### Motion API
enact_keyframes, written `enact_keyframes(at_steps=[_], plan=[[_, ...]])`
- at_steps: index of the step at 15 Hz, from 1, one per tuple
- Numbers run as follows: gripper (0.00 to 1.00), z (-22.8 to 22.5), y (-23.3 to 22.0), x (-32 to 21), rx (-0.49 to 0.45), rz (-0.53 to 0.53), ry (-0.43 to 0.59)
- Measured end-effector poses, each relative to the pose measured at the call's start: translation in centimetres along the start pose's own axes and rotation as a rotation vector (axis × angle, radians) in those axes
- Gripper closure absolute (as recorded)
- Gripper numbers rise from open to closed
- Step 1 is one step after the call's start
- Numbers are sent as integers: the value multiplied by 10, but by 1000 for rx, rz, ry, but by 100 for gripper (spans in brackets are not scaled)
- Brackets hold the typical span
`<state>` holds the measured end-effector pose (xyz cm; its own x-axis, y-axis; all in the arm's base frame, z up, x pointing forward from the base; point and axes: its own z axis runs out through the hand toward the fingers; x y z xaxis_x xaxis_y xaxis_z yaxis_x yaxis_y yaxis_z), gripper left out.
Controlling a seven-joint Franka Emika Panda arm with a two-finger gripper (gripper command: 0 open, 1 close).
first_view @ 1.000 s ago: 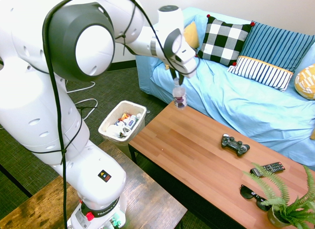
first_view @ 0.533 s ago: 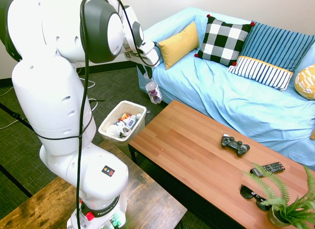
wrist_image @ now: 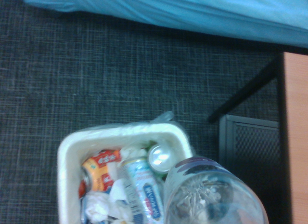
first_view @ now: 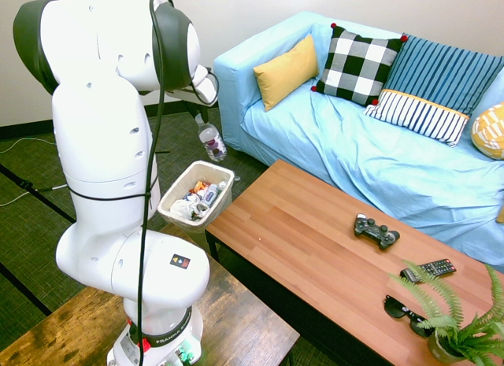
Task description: Throw the bottle in the trash bin
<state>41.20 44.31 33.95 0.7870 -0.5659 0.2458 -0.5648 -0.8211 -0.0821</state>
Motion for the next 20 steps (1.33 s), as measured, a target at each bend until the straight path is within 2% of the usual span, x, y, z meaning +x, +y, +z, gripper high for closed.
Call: enact_keyframes(at_steps=[2, 3, 7, 11, 15, 20], plan=[[100, 27, -9, -32, -27, -12, -24], [0, 48, -12, -43, -39, -11, -41], [0, 116, -17, -59, -68, 20, -66], [0, 152, -18, -72, -73, 41, -75], [0, 172, -21, -87, -80, 71, -68], [0, 164, -9, -91, -38, 150, -43]])
